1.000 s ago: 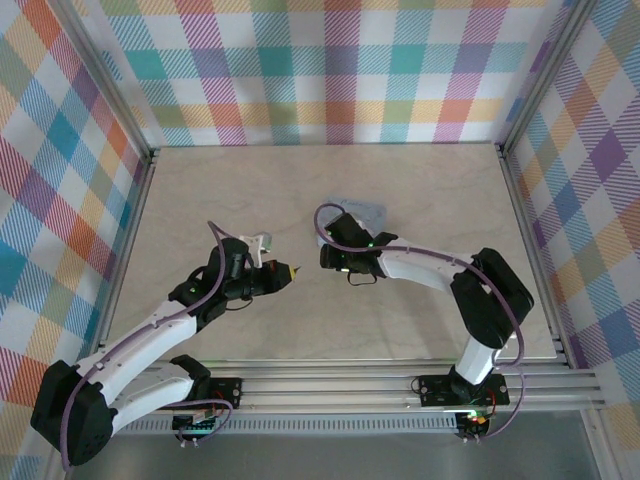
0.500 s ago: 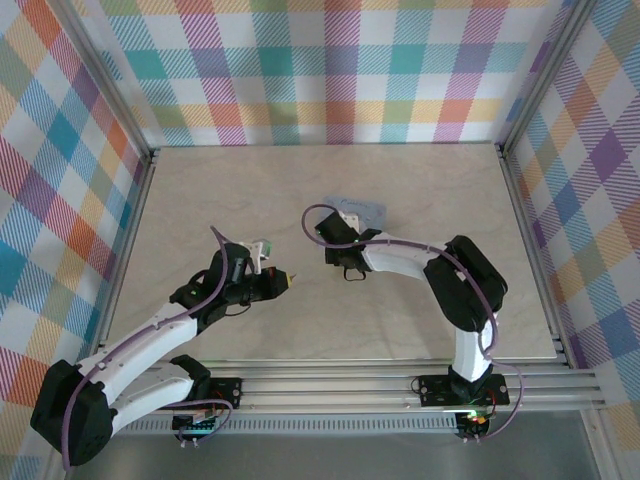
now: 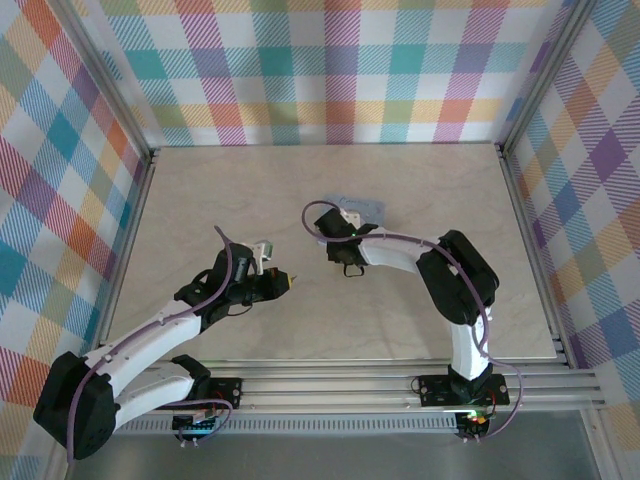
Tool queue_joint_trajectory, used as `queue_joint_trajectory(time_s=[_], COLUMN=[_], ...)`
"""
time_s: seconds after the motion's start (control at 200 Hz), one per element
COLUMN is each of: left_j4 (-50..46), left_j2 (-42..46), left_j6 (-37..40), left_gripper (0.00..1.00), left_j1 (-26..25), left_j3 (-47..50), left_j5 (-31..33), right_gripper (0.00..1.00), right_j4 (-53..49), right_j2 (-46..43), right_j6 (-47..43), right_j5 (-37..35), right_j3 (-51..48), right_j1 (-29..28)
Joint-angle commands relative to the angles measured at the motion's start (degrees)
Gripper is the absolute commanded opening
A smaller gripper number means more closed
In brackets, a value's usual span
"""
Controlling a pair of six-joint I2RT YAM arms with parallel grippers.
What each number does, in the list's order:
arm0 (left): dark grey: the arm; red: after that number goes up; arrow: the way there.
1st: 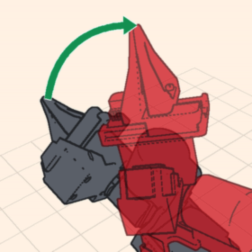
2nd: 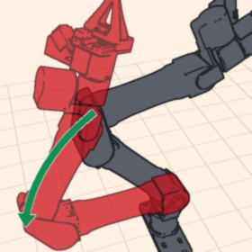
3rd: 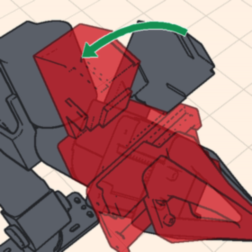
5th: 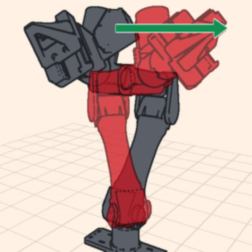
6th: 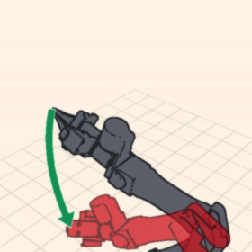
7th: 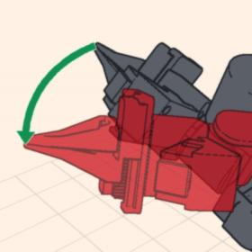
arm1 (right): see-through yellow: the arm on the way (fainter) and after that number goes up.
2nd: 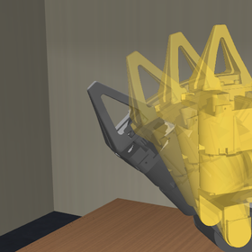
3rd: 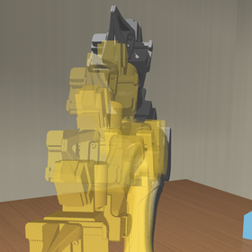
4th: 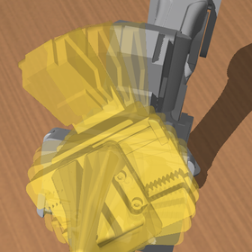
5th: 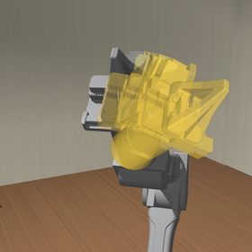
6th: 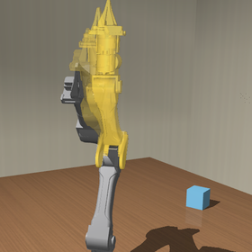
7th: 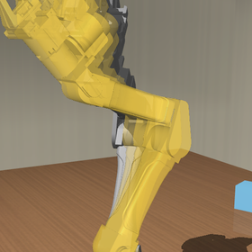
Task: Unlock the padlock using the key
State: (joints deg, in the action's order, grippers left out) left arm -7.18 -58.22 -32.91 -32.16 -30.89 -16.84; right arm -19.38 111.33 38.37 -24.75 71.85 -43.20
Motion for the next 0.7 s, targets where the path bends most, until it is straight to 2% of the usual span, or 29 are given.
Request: queue_joint_trajectory(time_s=[0.0,0.405,0.695], left_j4=[1.5,0.8,0.0], left_j2=[-0.3,2.0,3.2], left_j6=[1.5,1.2,1.3], left_gripper=[0.0,0.0,0.0], left_j1=[0.3,0.3,0.4], left_j3=[0.4,1.3,2.4], left_j5=[-0.4,-0.3,0.2], right_gripper=[0.46,0.45,0.25], right_j4=[-0.5,1.3,1.6], right_j2=[1.1,3.2,1.4], right_j6=[2.5,2.6,-2.3], right_j5=[1.7,1.9,2.8], right_j3=[0.8,1.3,1.7], right_j1=[1.2,2.0,2.1])
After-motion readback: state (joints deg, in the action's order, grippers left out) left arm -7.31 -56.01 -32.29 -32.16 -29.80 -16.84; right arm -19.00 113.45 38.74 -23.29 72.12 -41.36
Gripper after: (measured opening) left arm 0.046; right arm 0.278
